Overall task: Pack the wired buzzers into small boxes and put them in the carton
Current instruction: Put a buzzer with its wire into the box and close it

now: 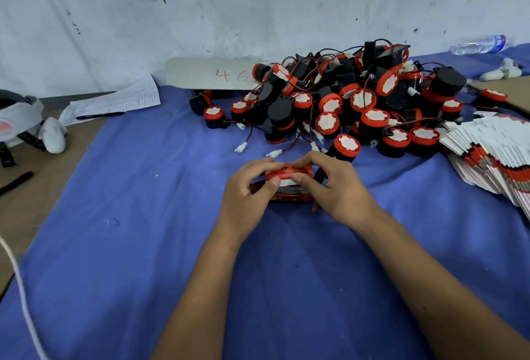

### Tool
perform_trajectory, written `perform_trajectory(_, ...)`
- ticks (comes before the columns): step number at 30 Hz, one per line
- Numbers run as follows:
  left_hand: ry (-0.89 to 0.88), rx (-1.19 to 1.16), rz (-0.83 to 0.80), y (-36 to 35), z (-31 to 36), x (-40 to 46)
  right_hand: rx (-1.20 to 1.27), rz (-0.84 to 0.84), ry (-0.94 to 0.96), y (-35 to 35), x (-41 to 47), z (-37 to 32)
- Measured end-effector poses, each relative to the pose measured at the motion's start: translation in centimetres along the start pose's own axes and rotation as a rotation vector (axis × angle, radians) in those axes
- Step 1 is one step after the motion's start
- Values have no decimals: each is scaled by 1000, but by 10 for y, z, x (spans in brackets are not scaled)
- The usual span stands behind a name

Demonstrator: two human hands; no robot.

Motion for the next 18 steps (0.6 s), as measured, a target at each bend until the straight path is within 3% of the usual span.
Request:
perform_trajectory(7,-60,96,0,6,-5,5,49,-26,-30,3,2,7)
perform_trajectory(18,-12,100,-30,8,-1,3,80,-87,-95,4,0,2)
Point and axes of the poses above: each hand's wrist, its own x-axis towards the middle knuckle, its own y-axis out of the back of the hand, z = x × y, the point moved 5 cm from there along x, towards the middle knuckle, and after that the axes turned 14 degrees about x, right-handed, at the moved point
